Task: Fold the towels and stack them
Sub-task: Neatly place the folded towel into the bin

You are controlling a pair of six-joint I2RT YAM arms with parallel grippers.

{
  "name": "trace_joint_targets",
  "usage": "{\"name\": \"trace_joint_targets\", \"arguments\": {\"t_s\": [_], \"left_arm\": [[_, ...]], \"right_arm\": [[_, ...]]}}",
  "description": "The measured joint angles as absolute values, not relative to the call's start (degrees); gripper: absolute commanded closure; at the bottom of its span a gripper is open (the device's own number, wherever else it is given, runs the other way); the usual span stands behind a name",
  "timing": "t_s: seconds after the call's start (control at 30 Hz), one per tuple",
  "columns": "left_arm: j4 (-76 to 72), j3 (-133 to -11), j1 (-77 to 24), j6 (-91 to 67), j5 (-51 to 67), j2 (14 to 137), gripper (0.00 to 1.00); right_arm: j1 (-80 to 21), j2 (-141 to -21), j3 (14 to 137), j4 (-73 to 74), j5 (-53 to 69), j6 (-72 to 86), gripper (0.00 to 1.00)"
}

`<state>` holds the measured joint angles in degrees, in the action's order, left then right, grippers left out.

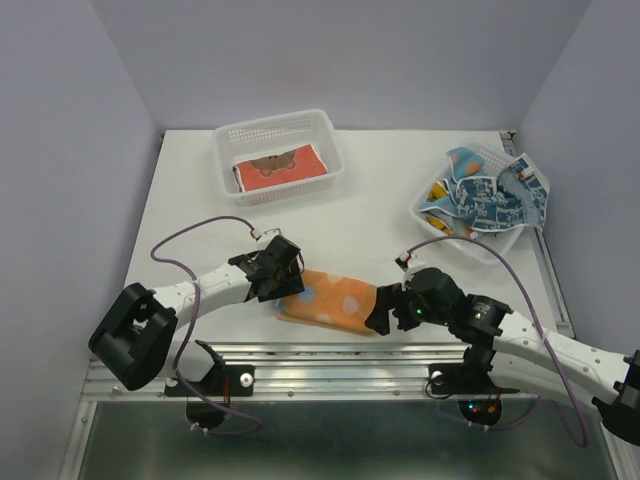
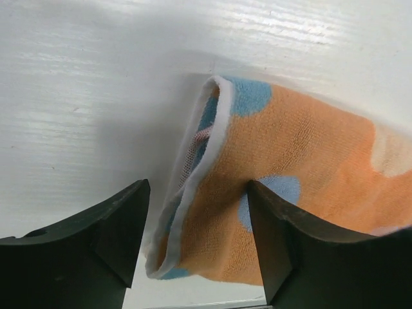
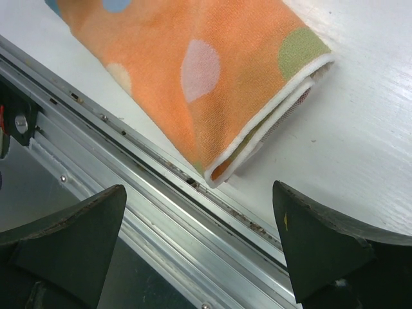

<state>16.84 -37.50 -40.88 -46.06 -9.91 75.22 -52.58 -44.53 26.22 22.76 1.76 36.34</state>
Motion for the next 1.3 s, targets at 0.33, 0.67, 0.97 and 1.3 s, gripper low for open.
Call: {"name": "trace_joint_targets", "arguments": {"t_s": [0.33,0.67,0.97,1.3], "left_arm": [[14.98,-37.65,-42.39,-44.51,-8.1,78.94,1.0],[18.79,-46.78,-47.27,-43.88,-16.62,85.21,1.0],[23.14,-68.66,-47.62,-39.31,-29.02,97.6,1.0],[28.73,-103.13,-47.2,-26.3,-37.6,117.73,1.0]], "right_arm": [[-52.58,-43.09,26.22,23.92,-0.27,35.77,0.0],[-52.6,-39.81,26.26,21.98,-5.63,34.92,0.0],[-52.6,-21.43,23.57,13.8,-18.76,34.68,0.0],[-52.6,-14.33,19.29,13.28,-26.02,34.7,0.0]]}}
